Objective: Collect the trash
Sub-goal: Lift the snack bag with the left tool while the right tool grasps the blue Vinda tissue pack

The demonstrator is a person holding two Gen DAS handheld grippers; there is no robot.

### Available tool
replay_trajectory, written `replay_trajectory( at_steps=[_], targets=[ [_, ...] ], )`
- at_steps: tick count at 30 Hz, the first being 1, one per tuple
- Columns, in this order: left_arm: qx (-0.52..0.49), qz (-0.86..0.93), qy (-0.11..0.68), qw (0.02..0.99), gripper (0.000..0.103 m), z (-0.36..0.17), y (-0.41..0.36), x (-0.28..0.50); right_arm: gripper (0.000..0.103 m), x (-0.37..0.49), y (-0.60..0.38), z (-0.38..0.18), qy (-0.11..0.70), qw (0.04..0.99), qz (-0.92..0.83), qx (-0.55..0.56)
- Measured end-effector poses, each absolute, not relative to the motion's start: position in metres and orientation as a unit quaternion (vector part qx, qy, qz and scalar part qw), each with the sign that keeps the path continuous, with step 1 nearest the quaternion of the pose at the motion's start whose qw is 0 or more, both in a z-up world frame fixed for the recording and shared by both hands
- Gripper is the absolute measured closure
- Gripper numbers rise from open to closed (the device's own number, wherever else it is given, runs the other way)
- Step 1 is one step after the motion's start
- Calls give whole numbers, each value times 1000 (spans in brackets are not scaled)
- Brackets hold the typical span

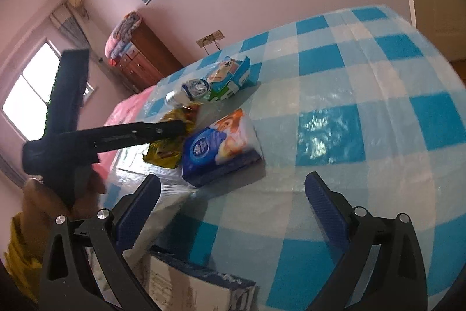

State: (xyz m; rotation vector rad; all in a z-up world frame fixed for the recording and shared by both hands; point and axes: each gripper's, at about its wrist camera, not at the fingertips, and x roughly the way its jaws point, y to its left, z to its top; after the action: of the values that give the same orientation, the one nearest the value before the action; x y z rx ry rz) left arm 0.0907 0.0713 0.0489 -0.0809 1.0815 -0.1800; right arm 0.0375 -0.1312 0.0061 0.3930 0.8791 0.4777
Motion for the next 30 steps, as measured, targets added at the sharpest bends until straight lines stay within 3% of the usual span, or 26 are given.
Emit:
replay_trajectory(
  at_steps=[9, 27, 30],
  targets=[
    [-67, -68, 497, 862, 73, 54, 97, 80, 5, 44, -104, 21, 419, 876, 227, 70],
    [-93, -47, 467, 878, 74, 58, 139, 40, 5, 88, -69, 2, 482, 846, 228, -4],
    [-99, -45, 465, 879, 74, 58, 147, 31, 15, 89, -64, 1, 484, 845, 226, -17]
  ],
)
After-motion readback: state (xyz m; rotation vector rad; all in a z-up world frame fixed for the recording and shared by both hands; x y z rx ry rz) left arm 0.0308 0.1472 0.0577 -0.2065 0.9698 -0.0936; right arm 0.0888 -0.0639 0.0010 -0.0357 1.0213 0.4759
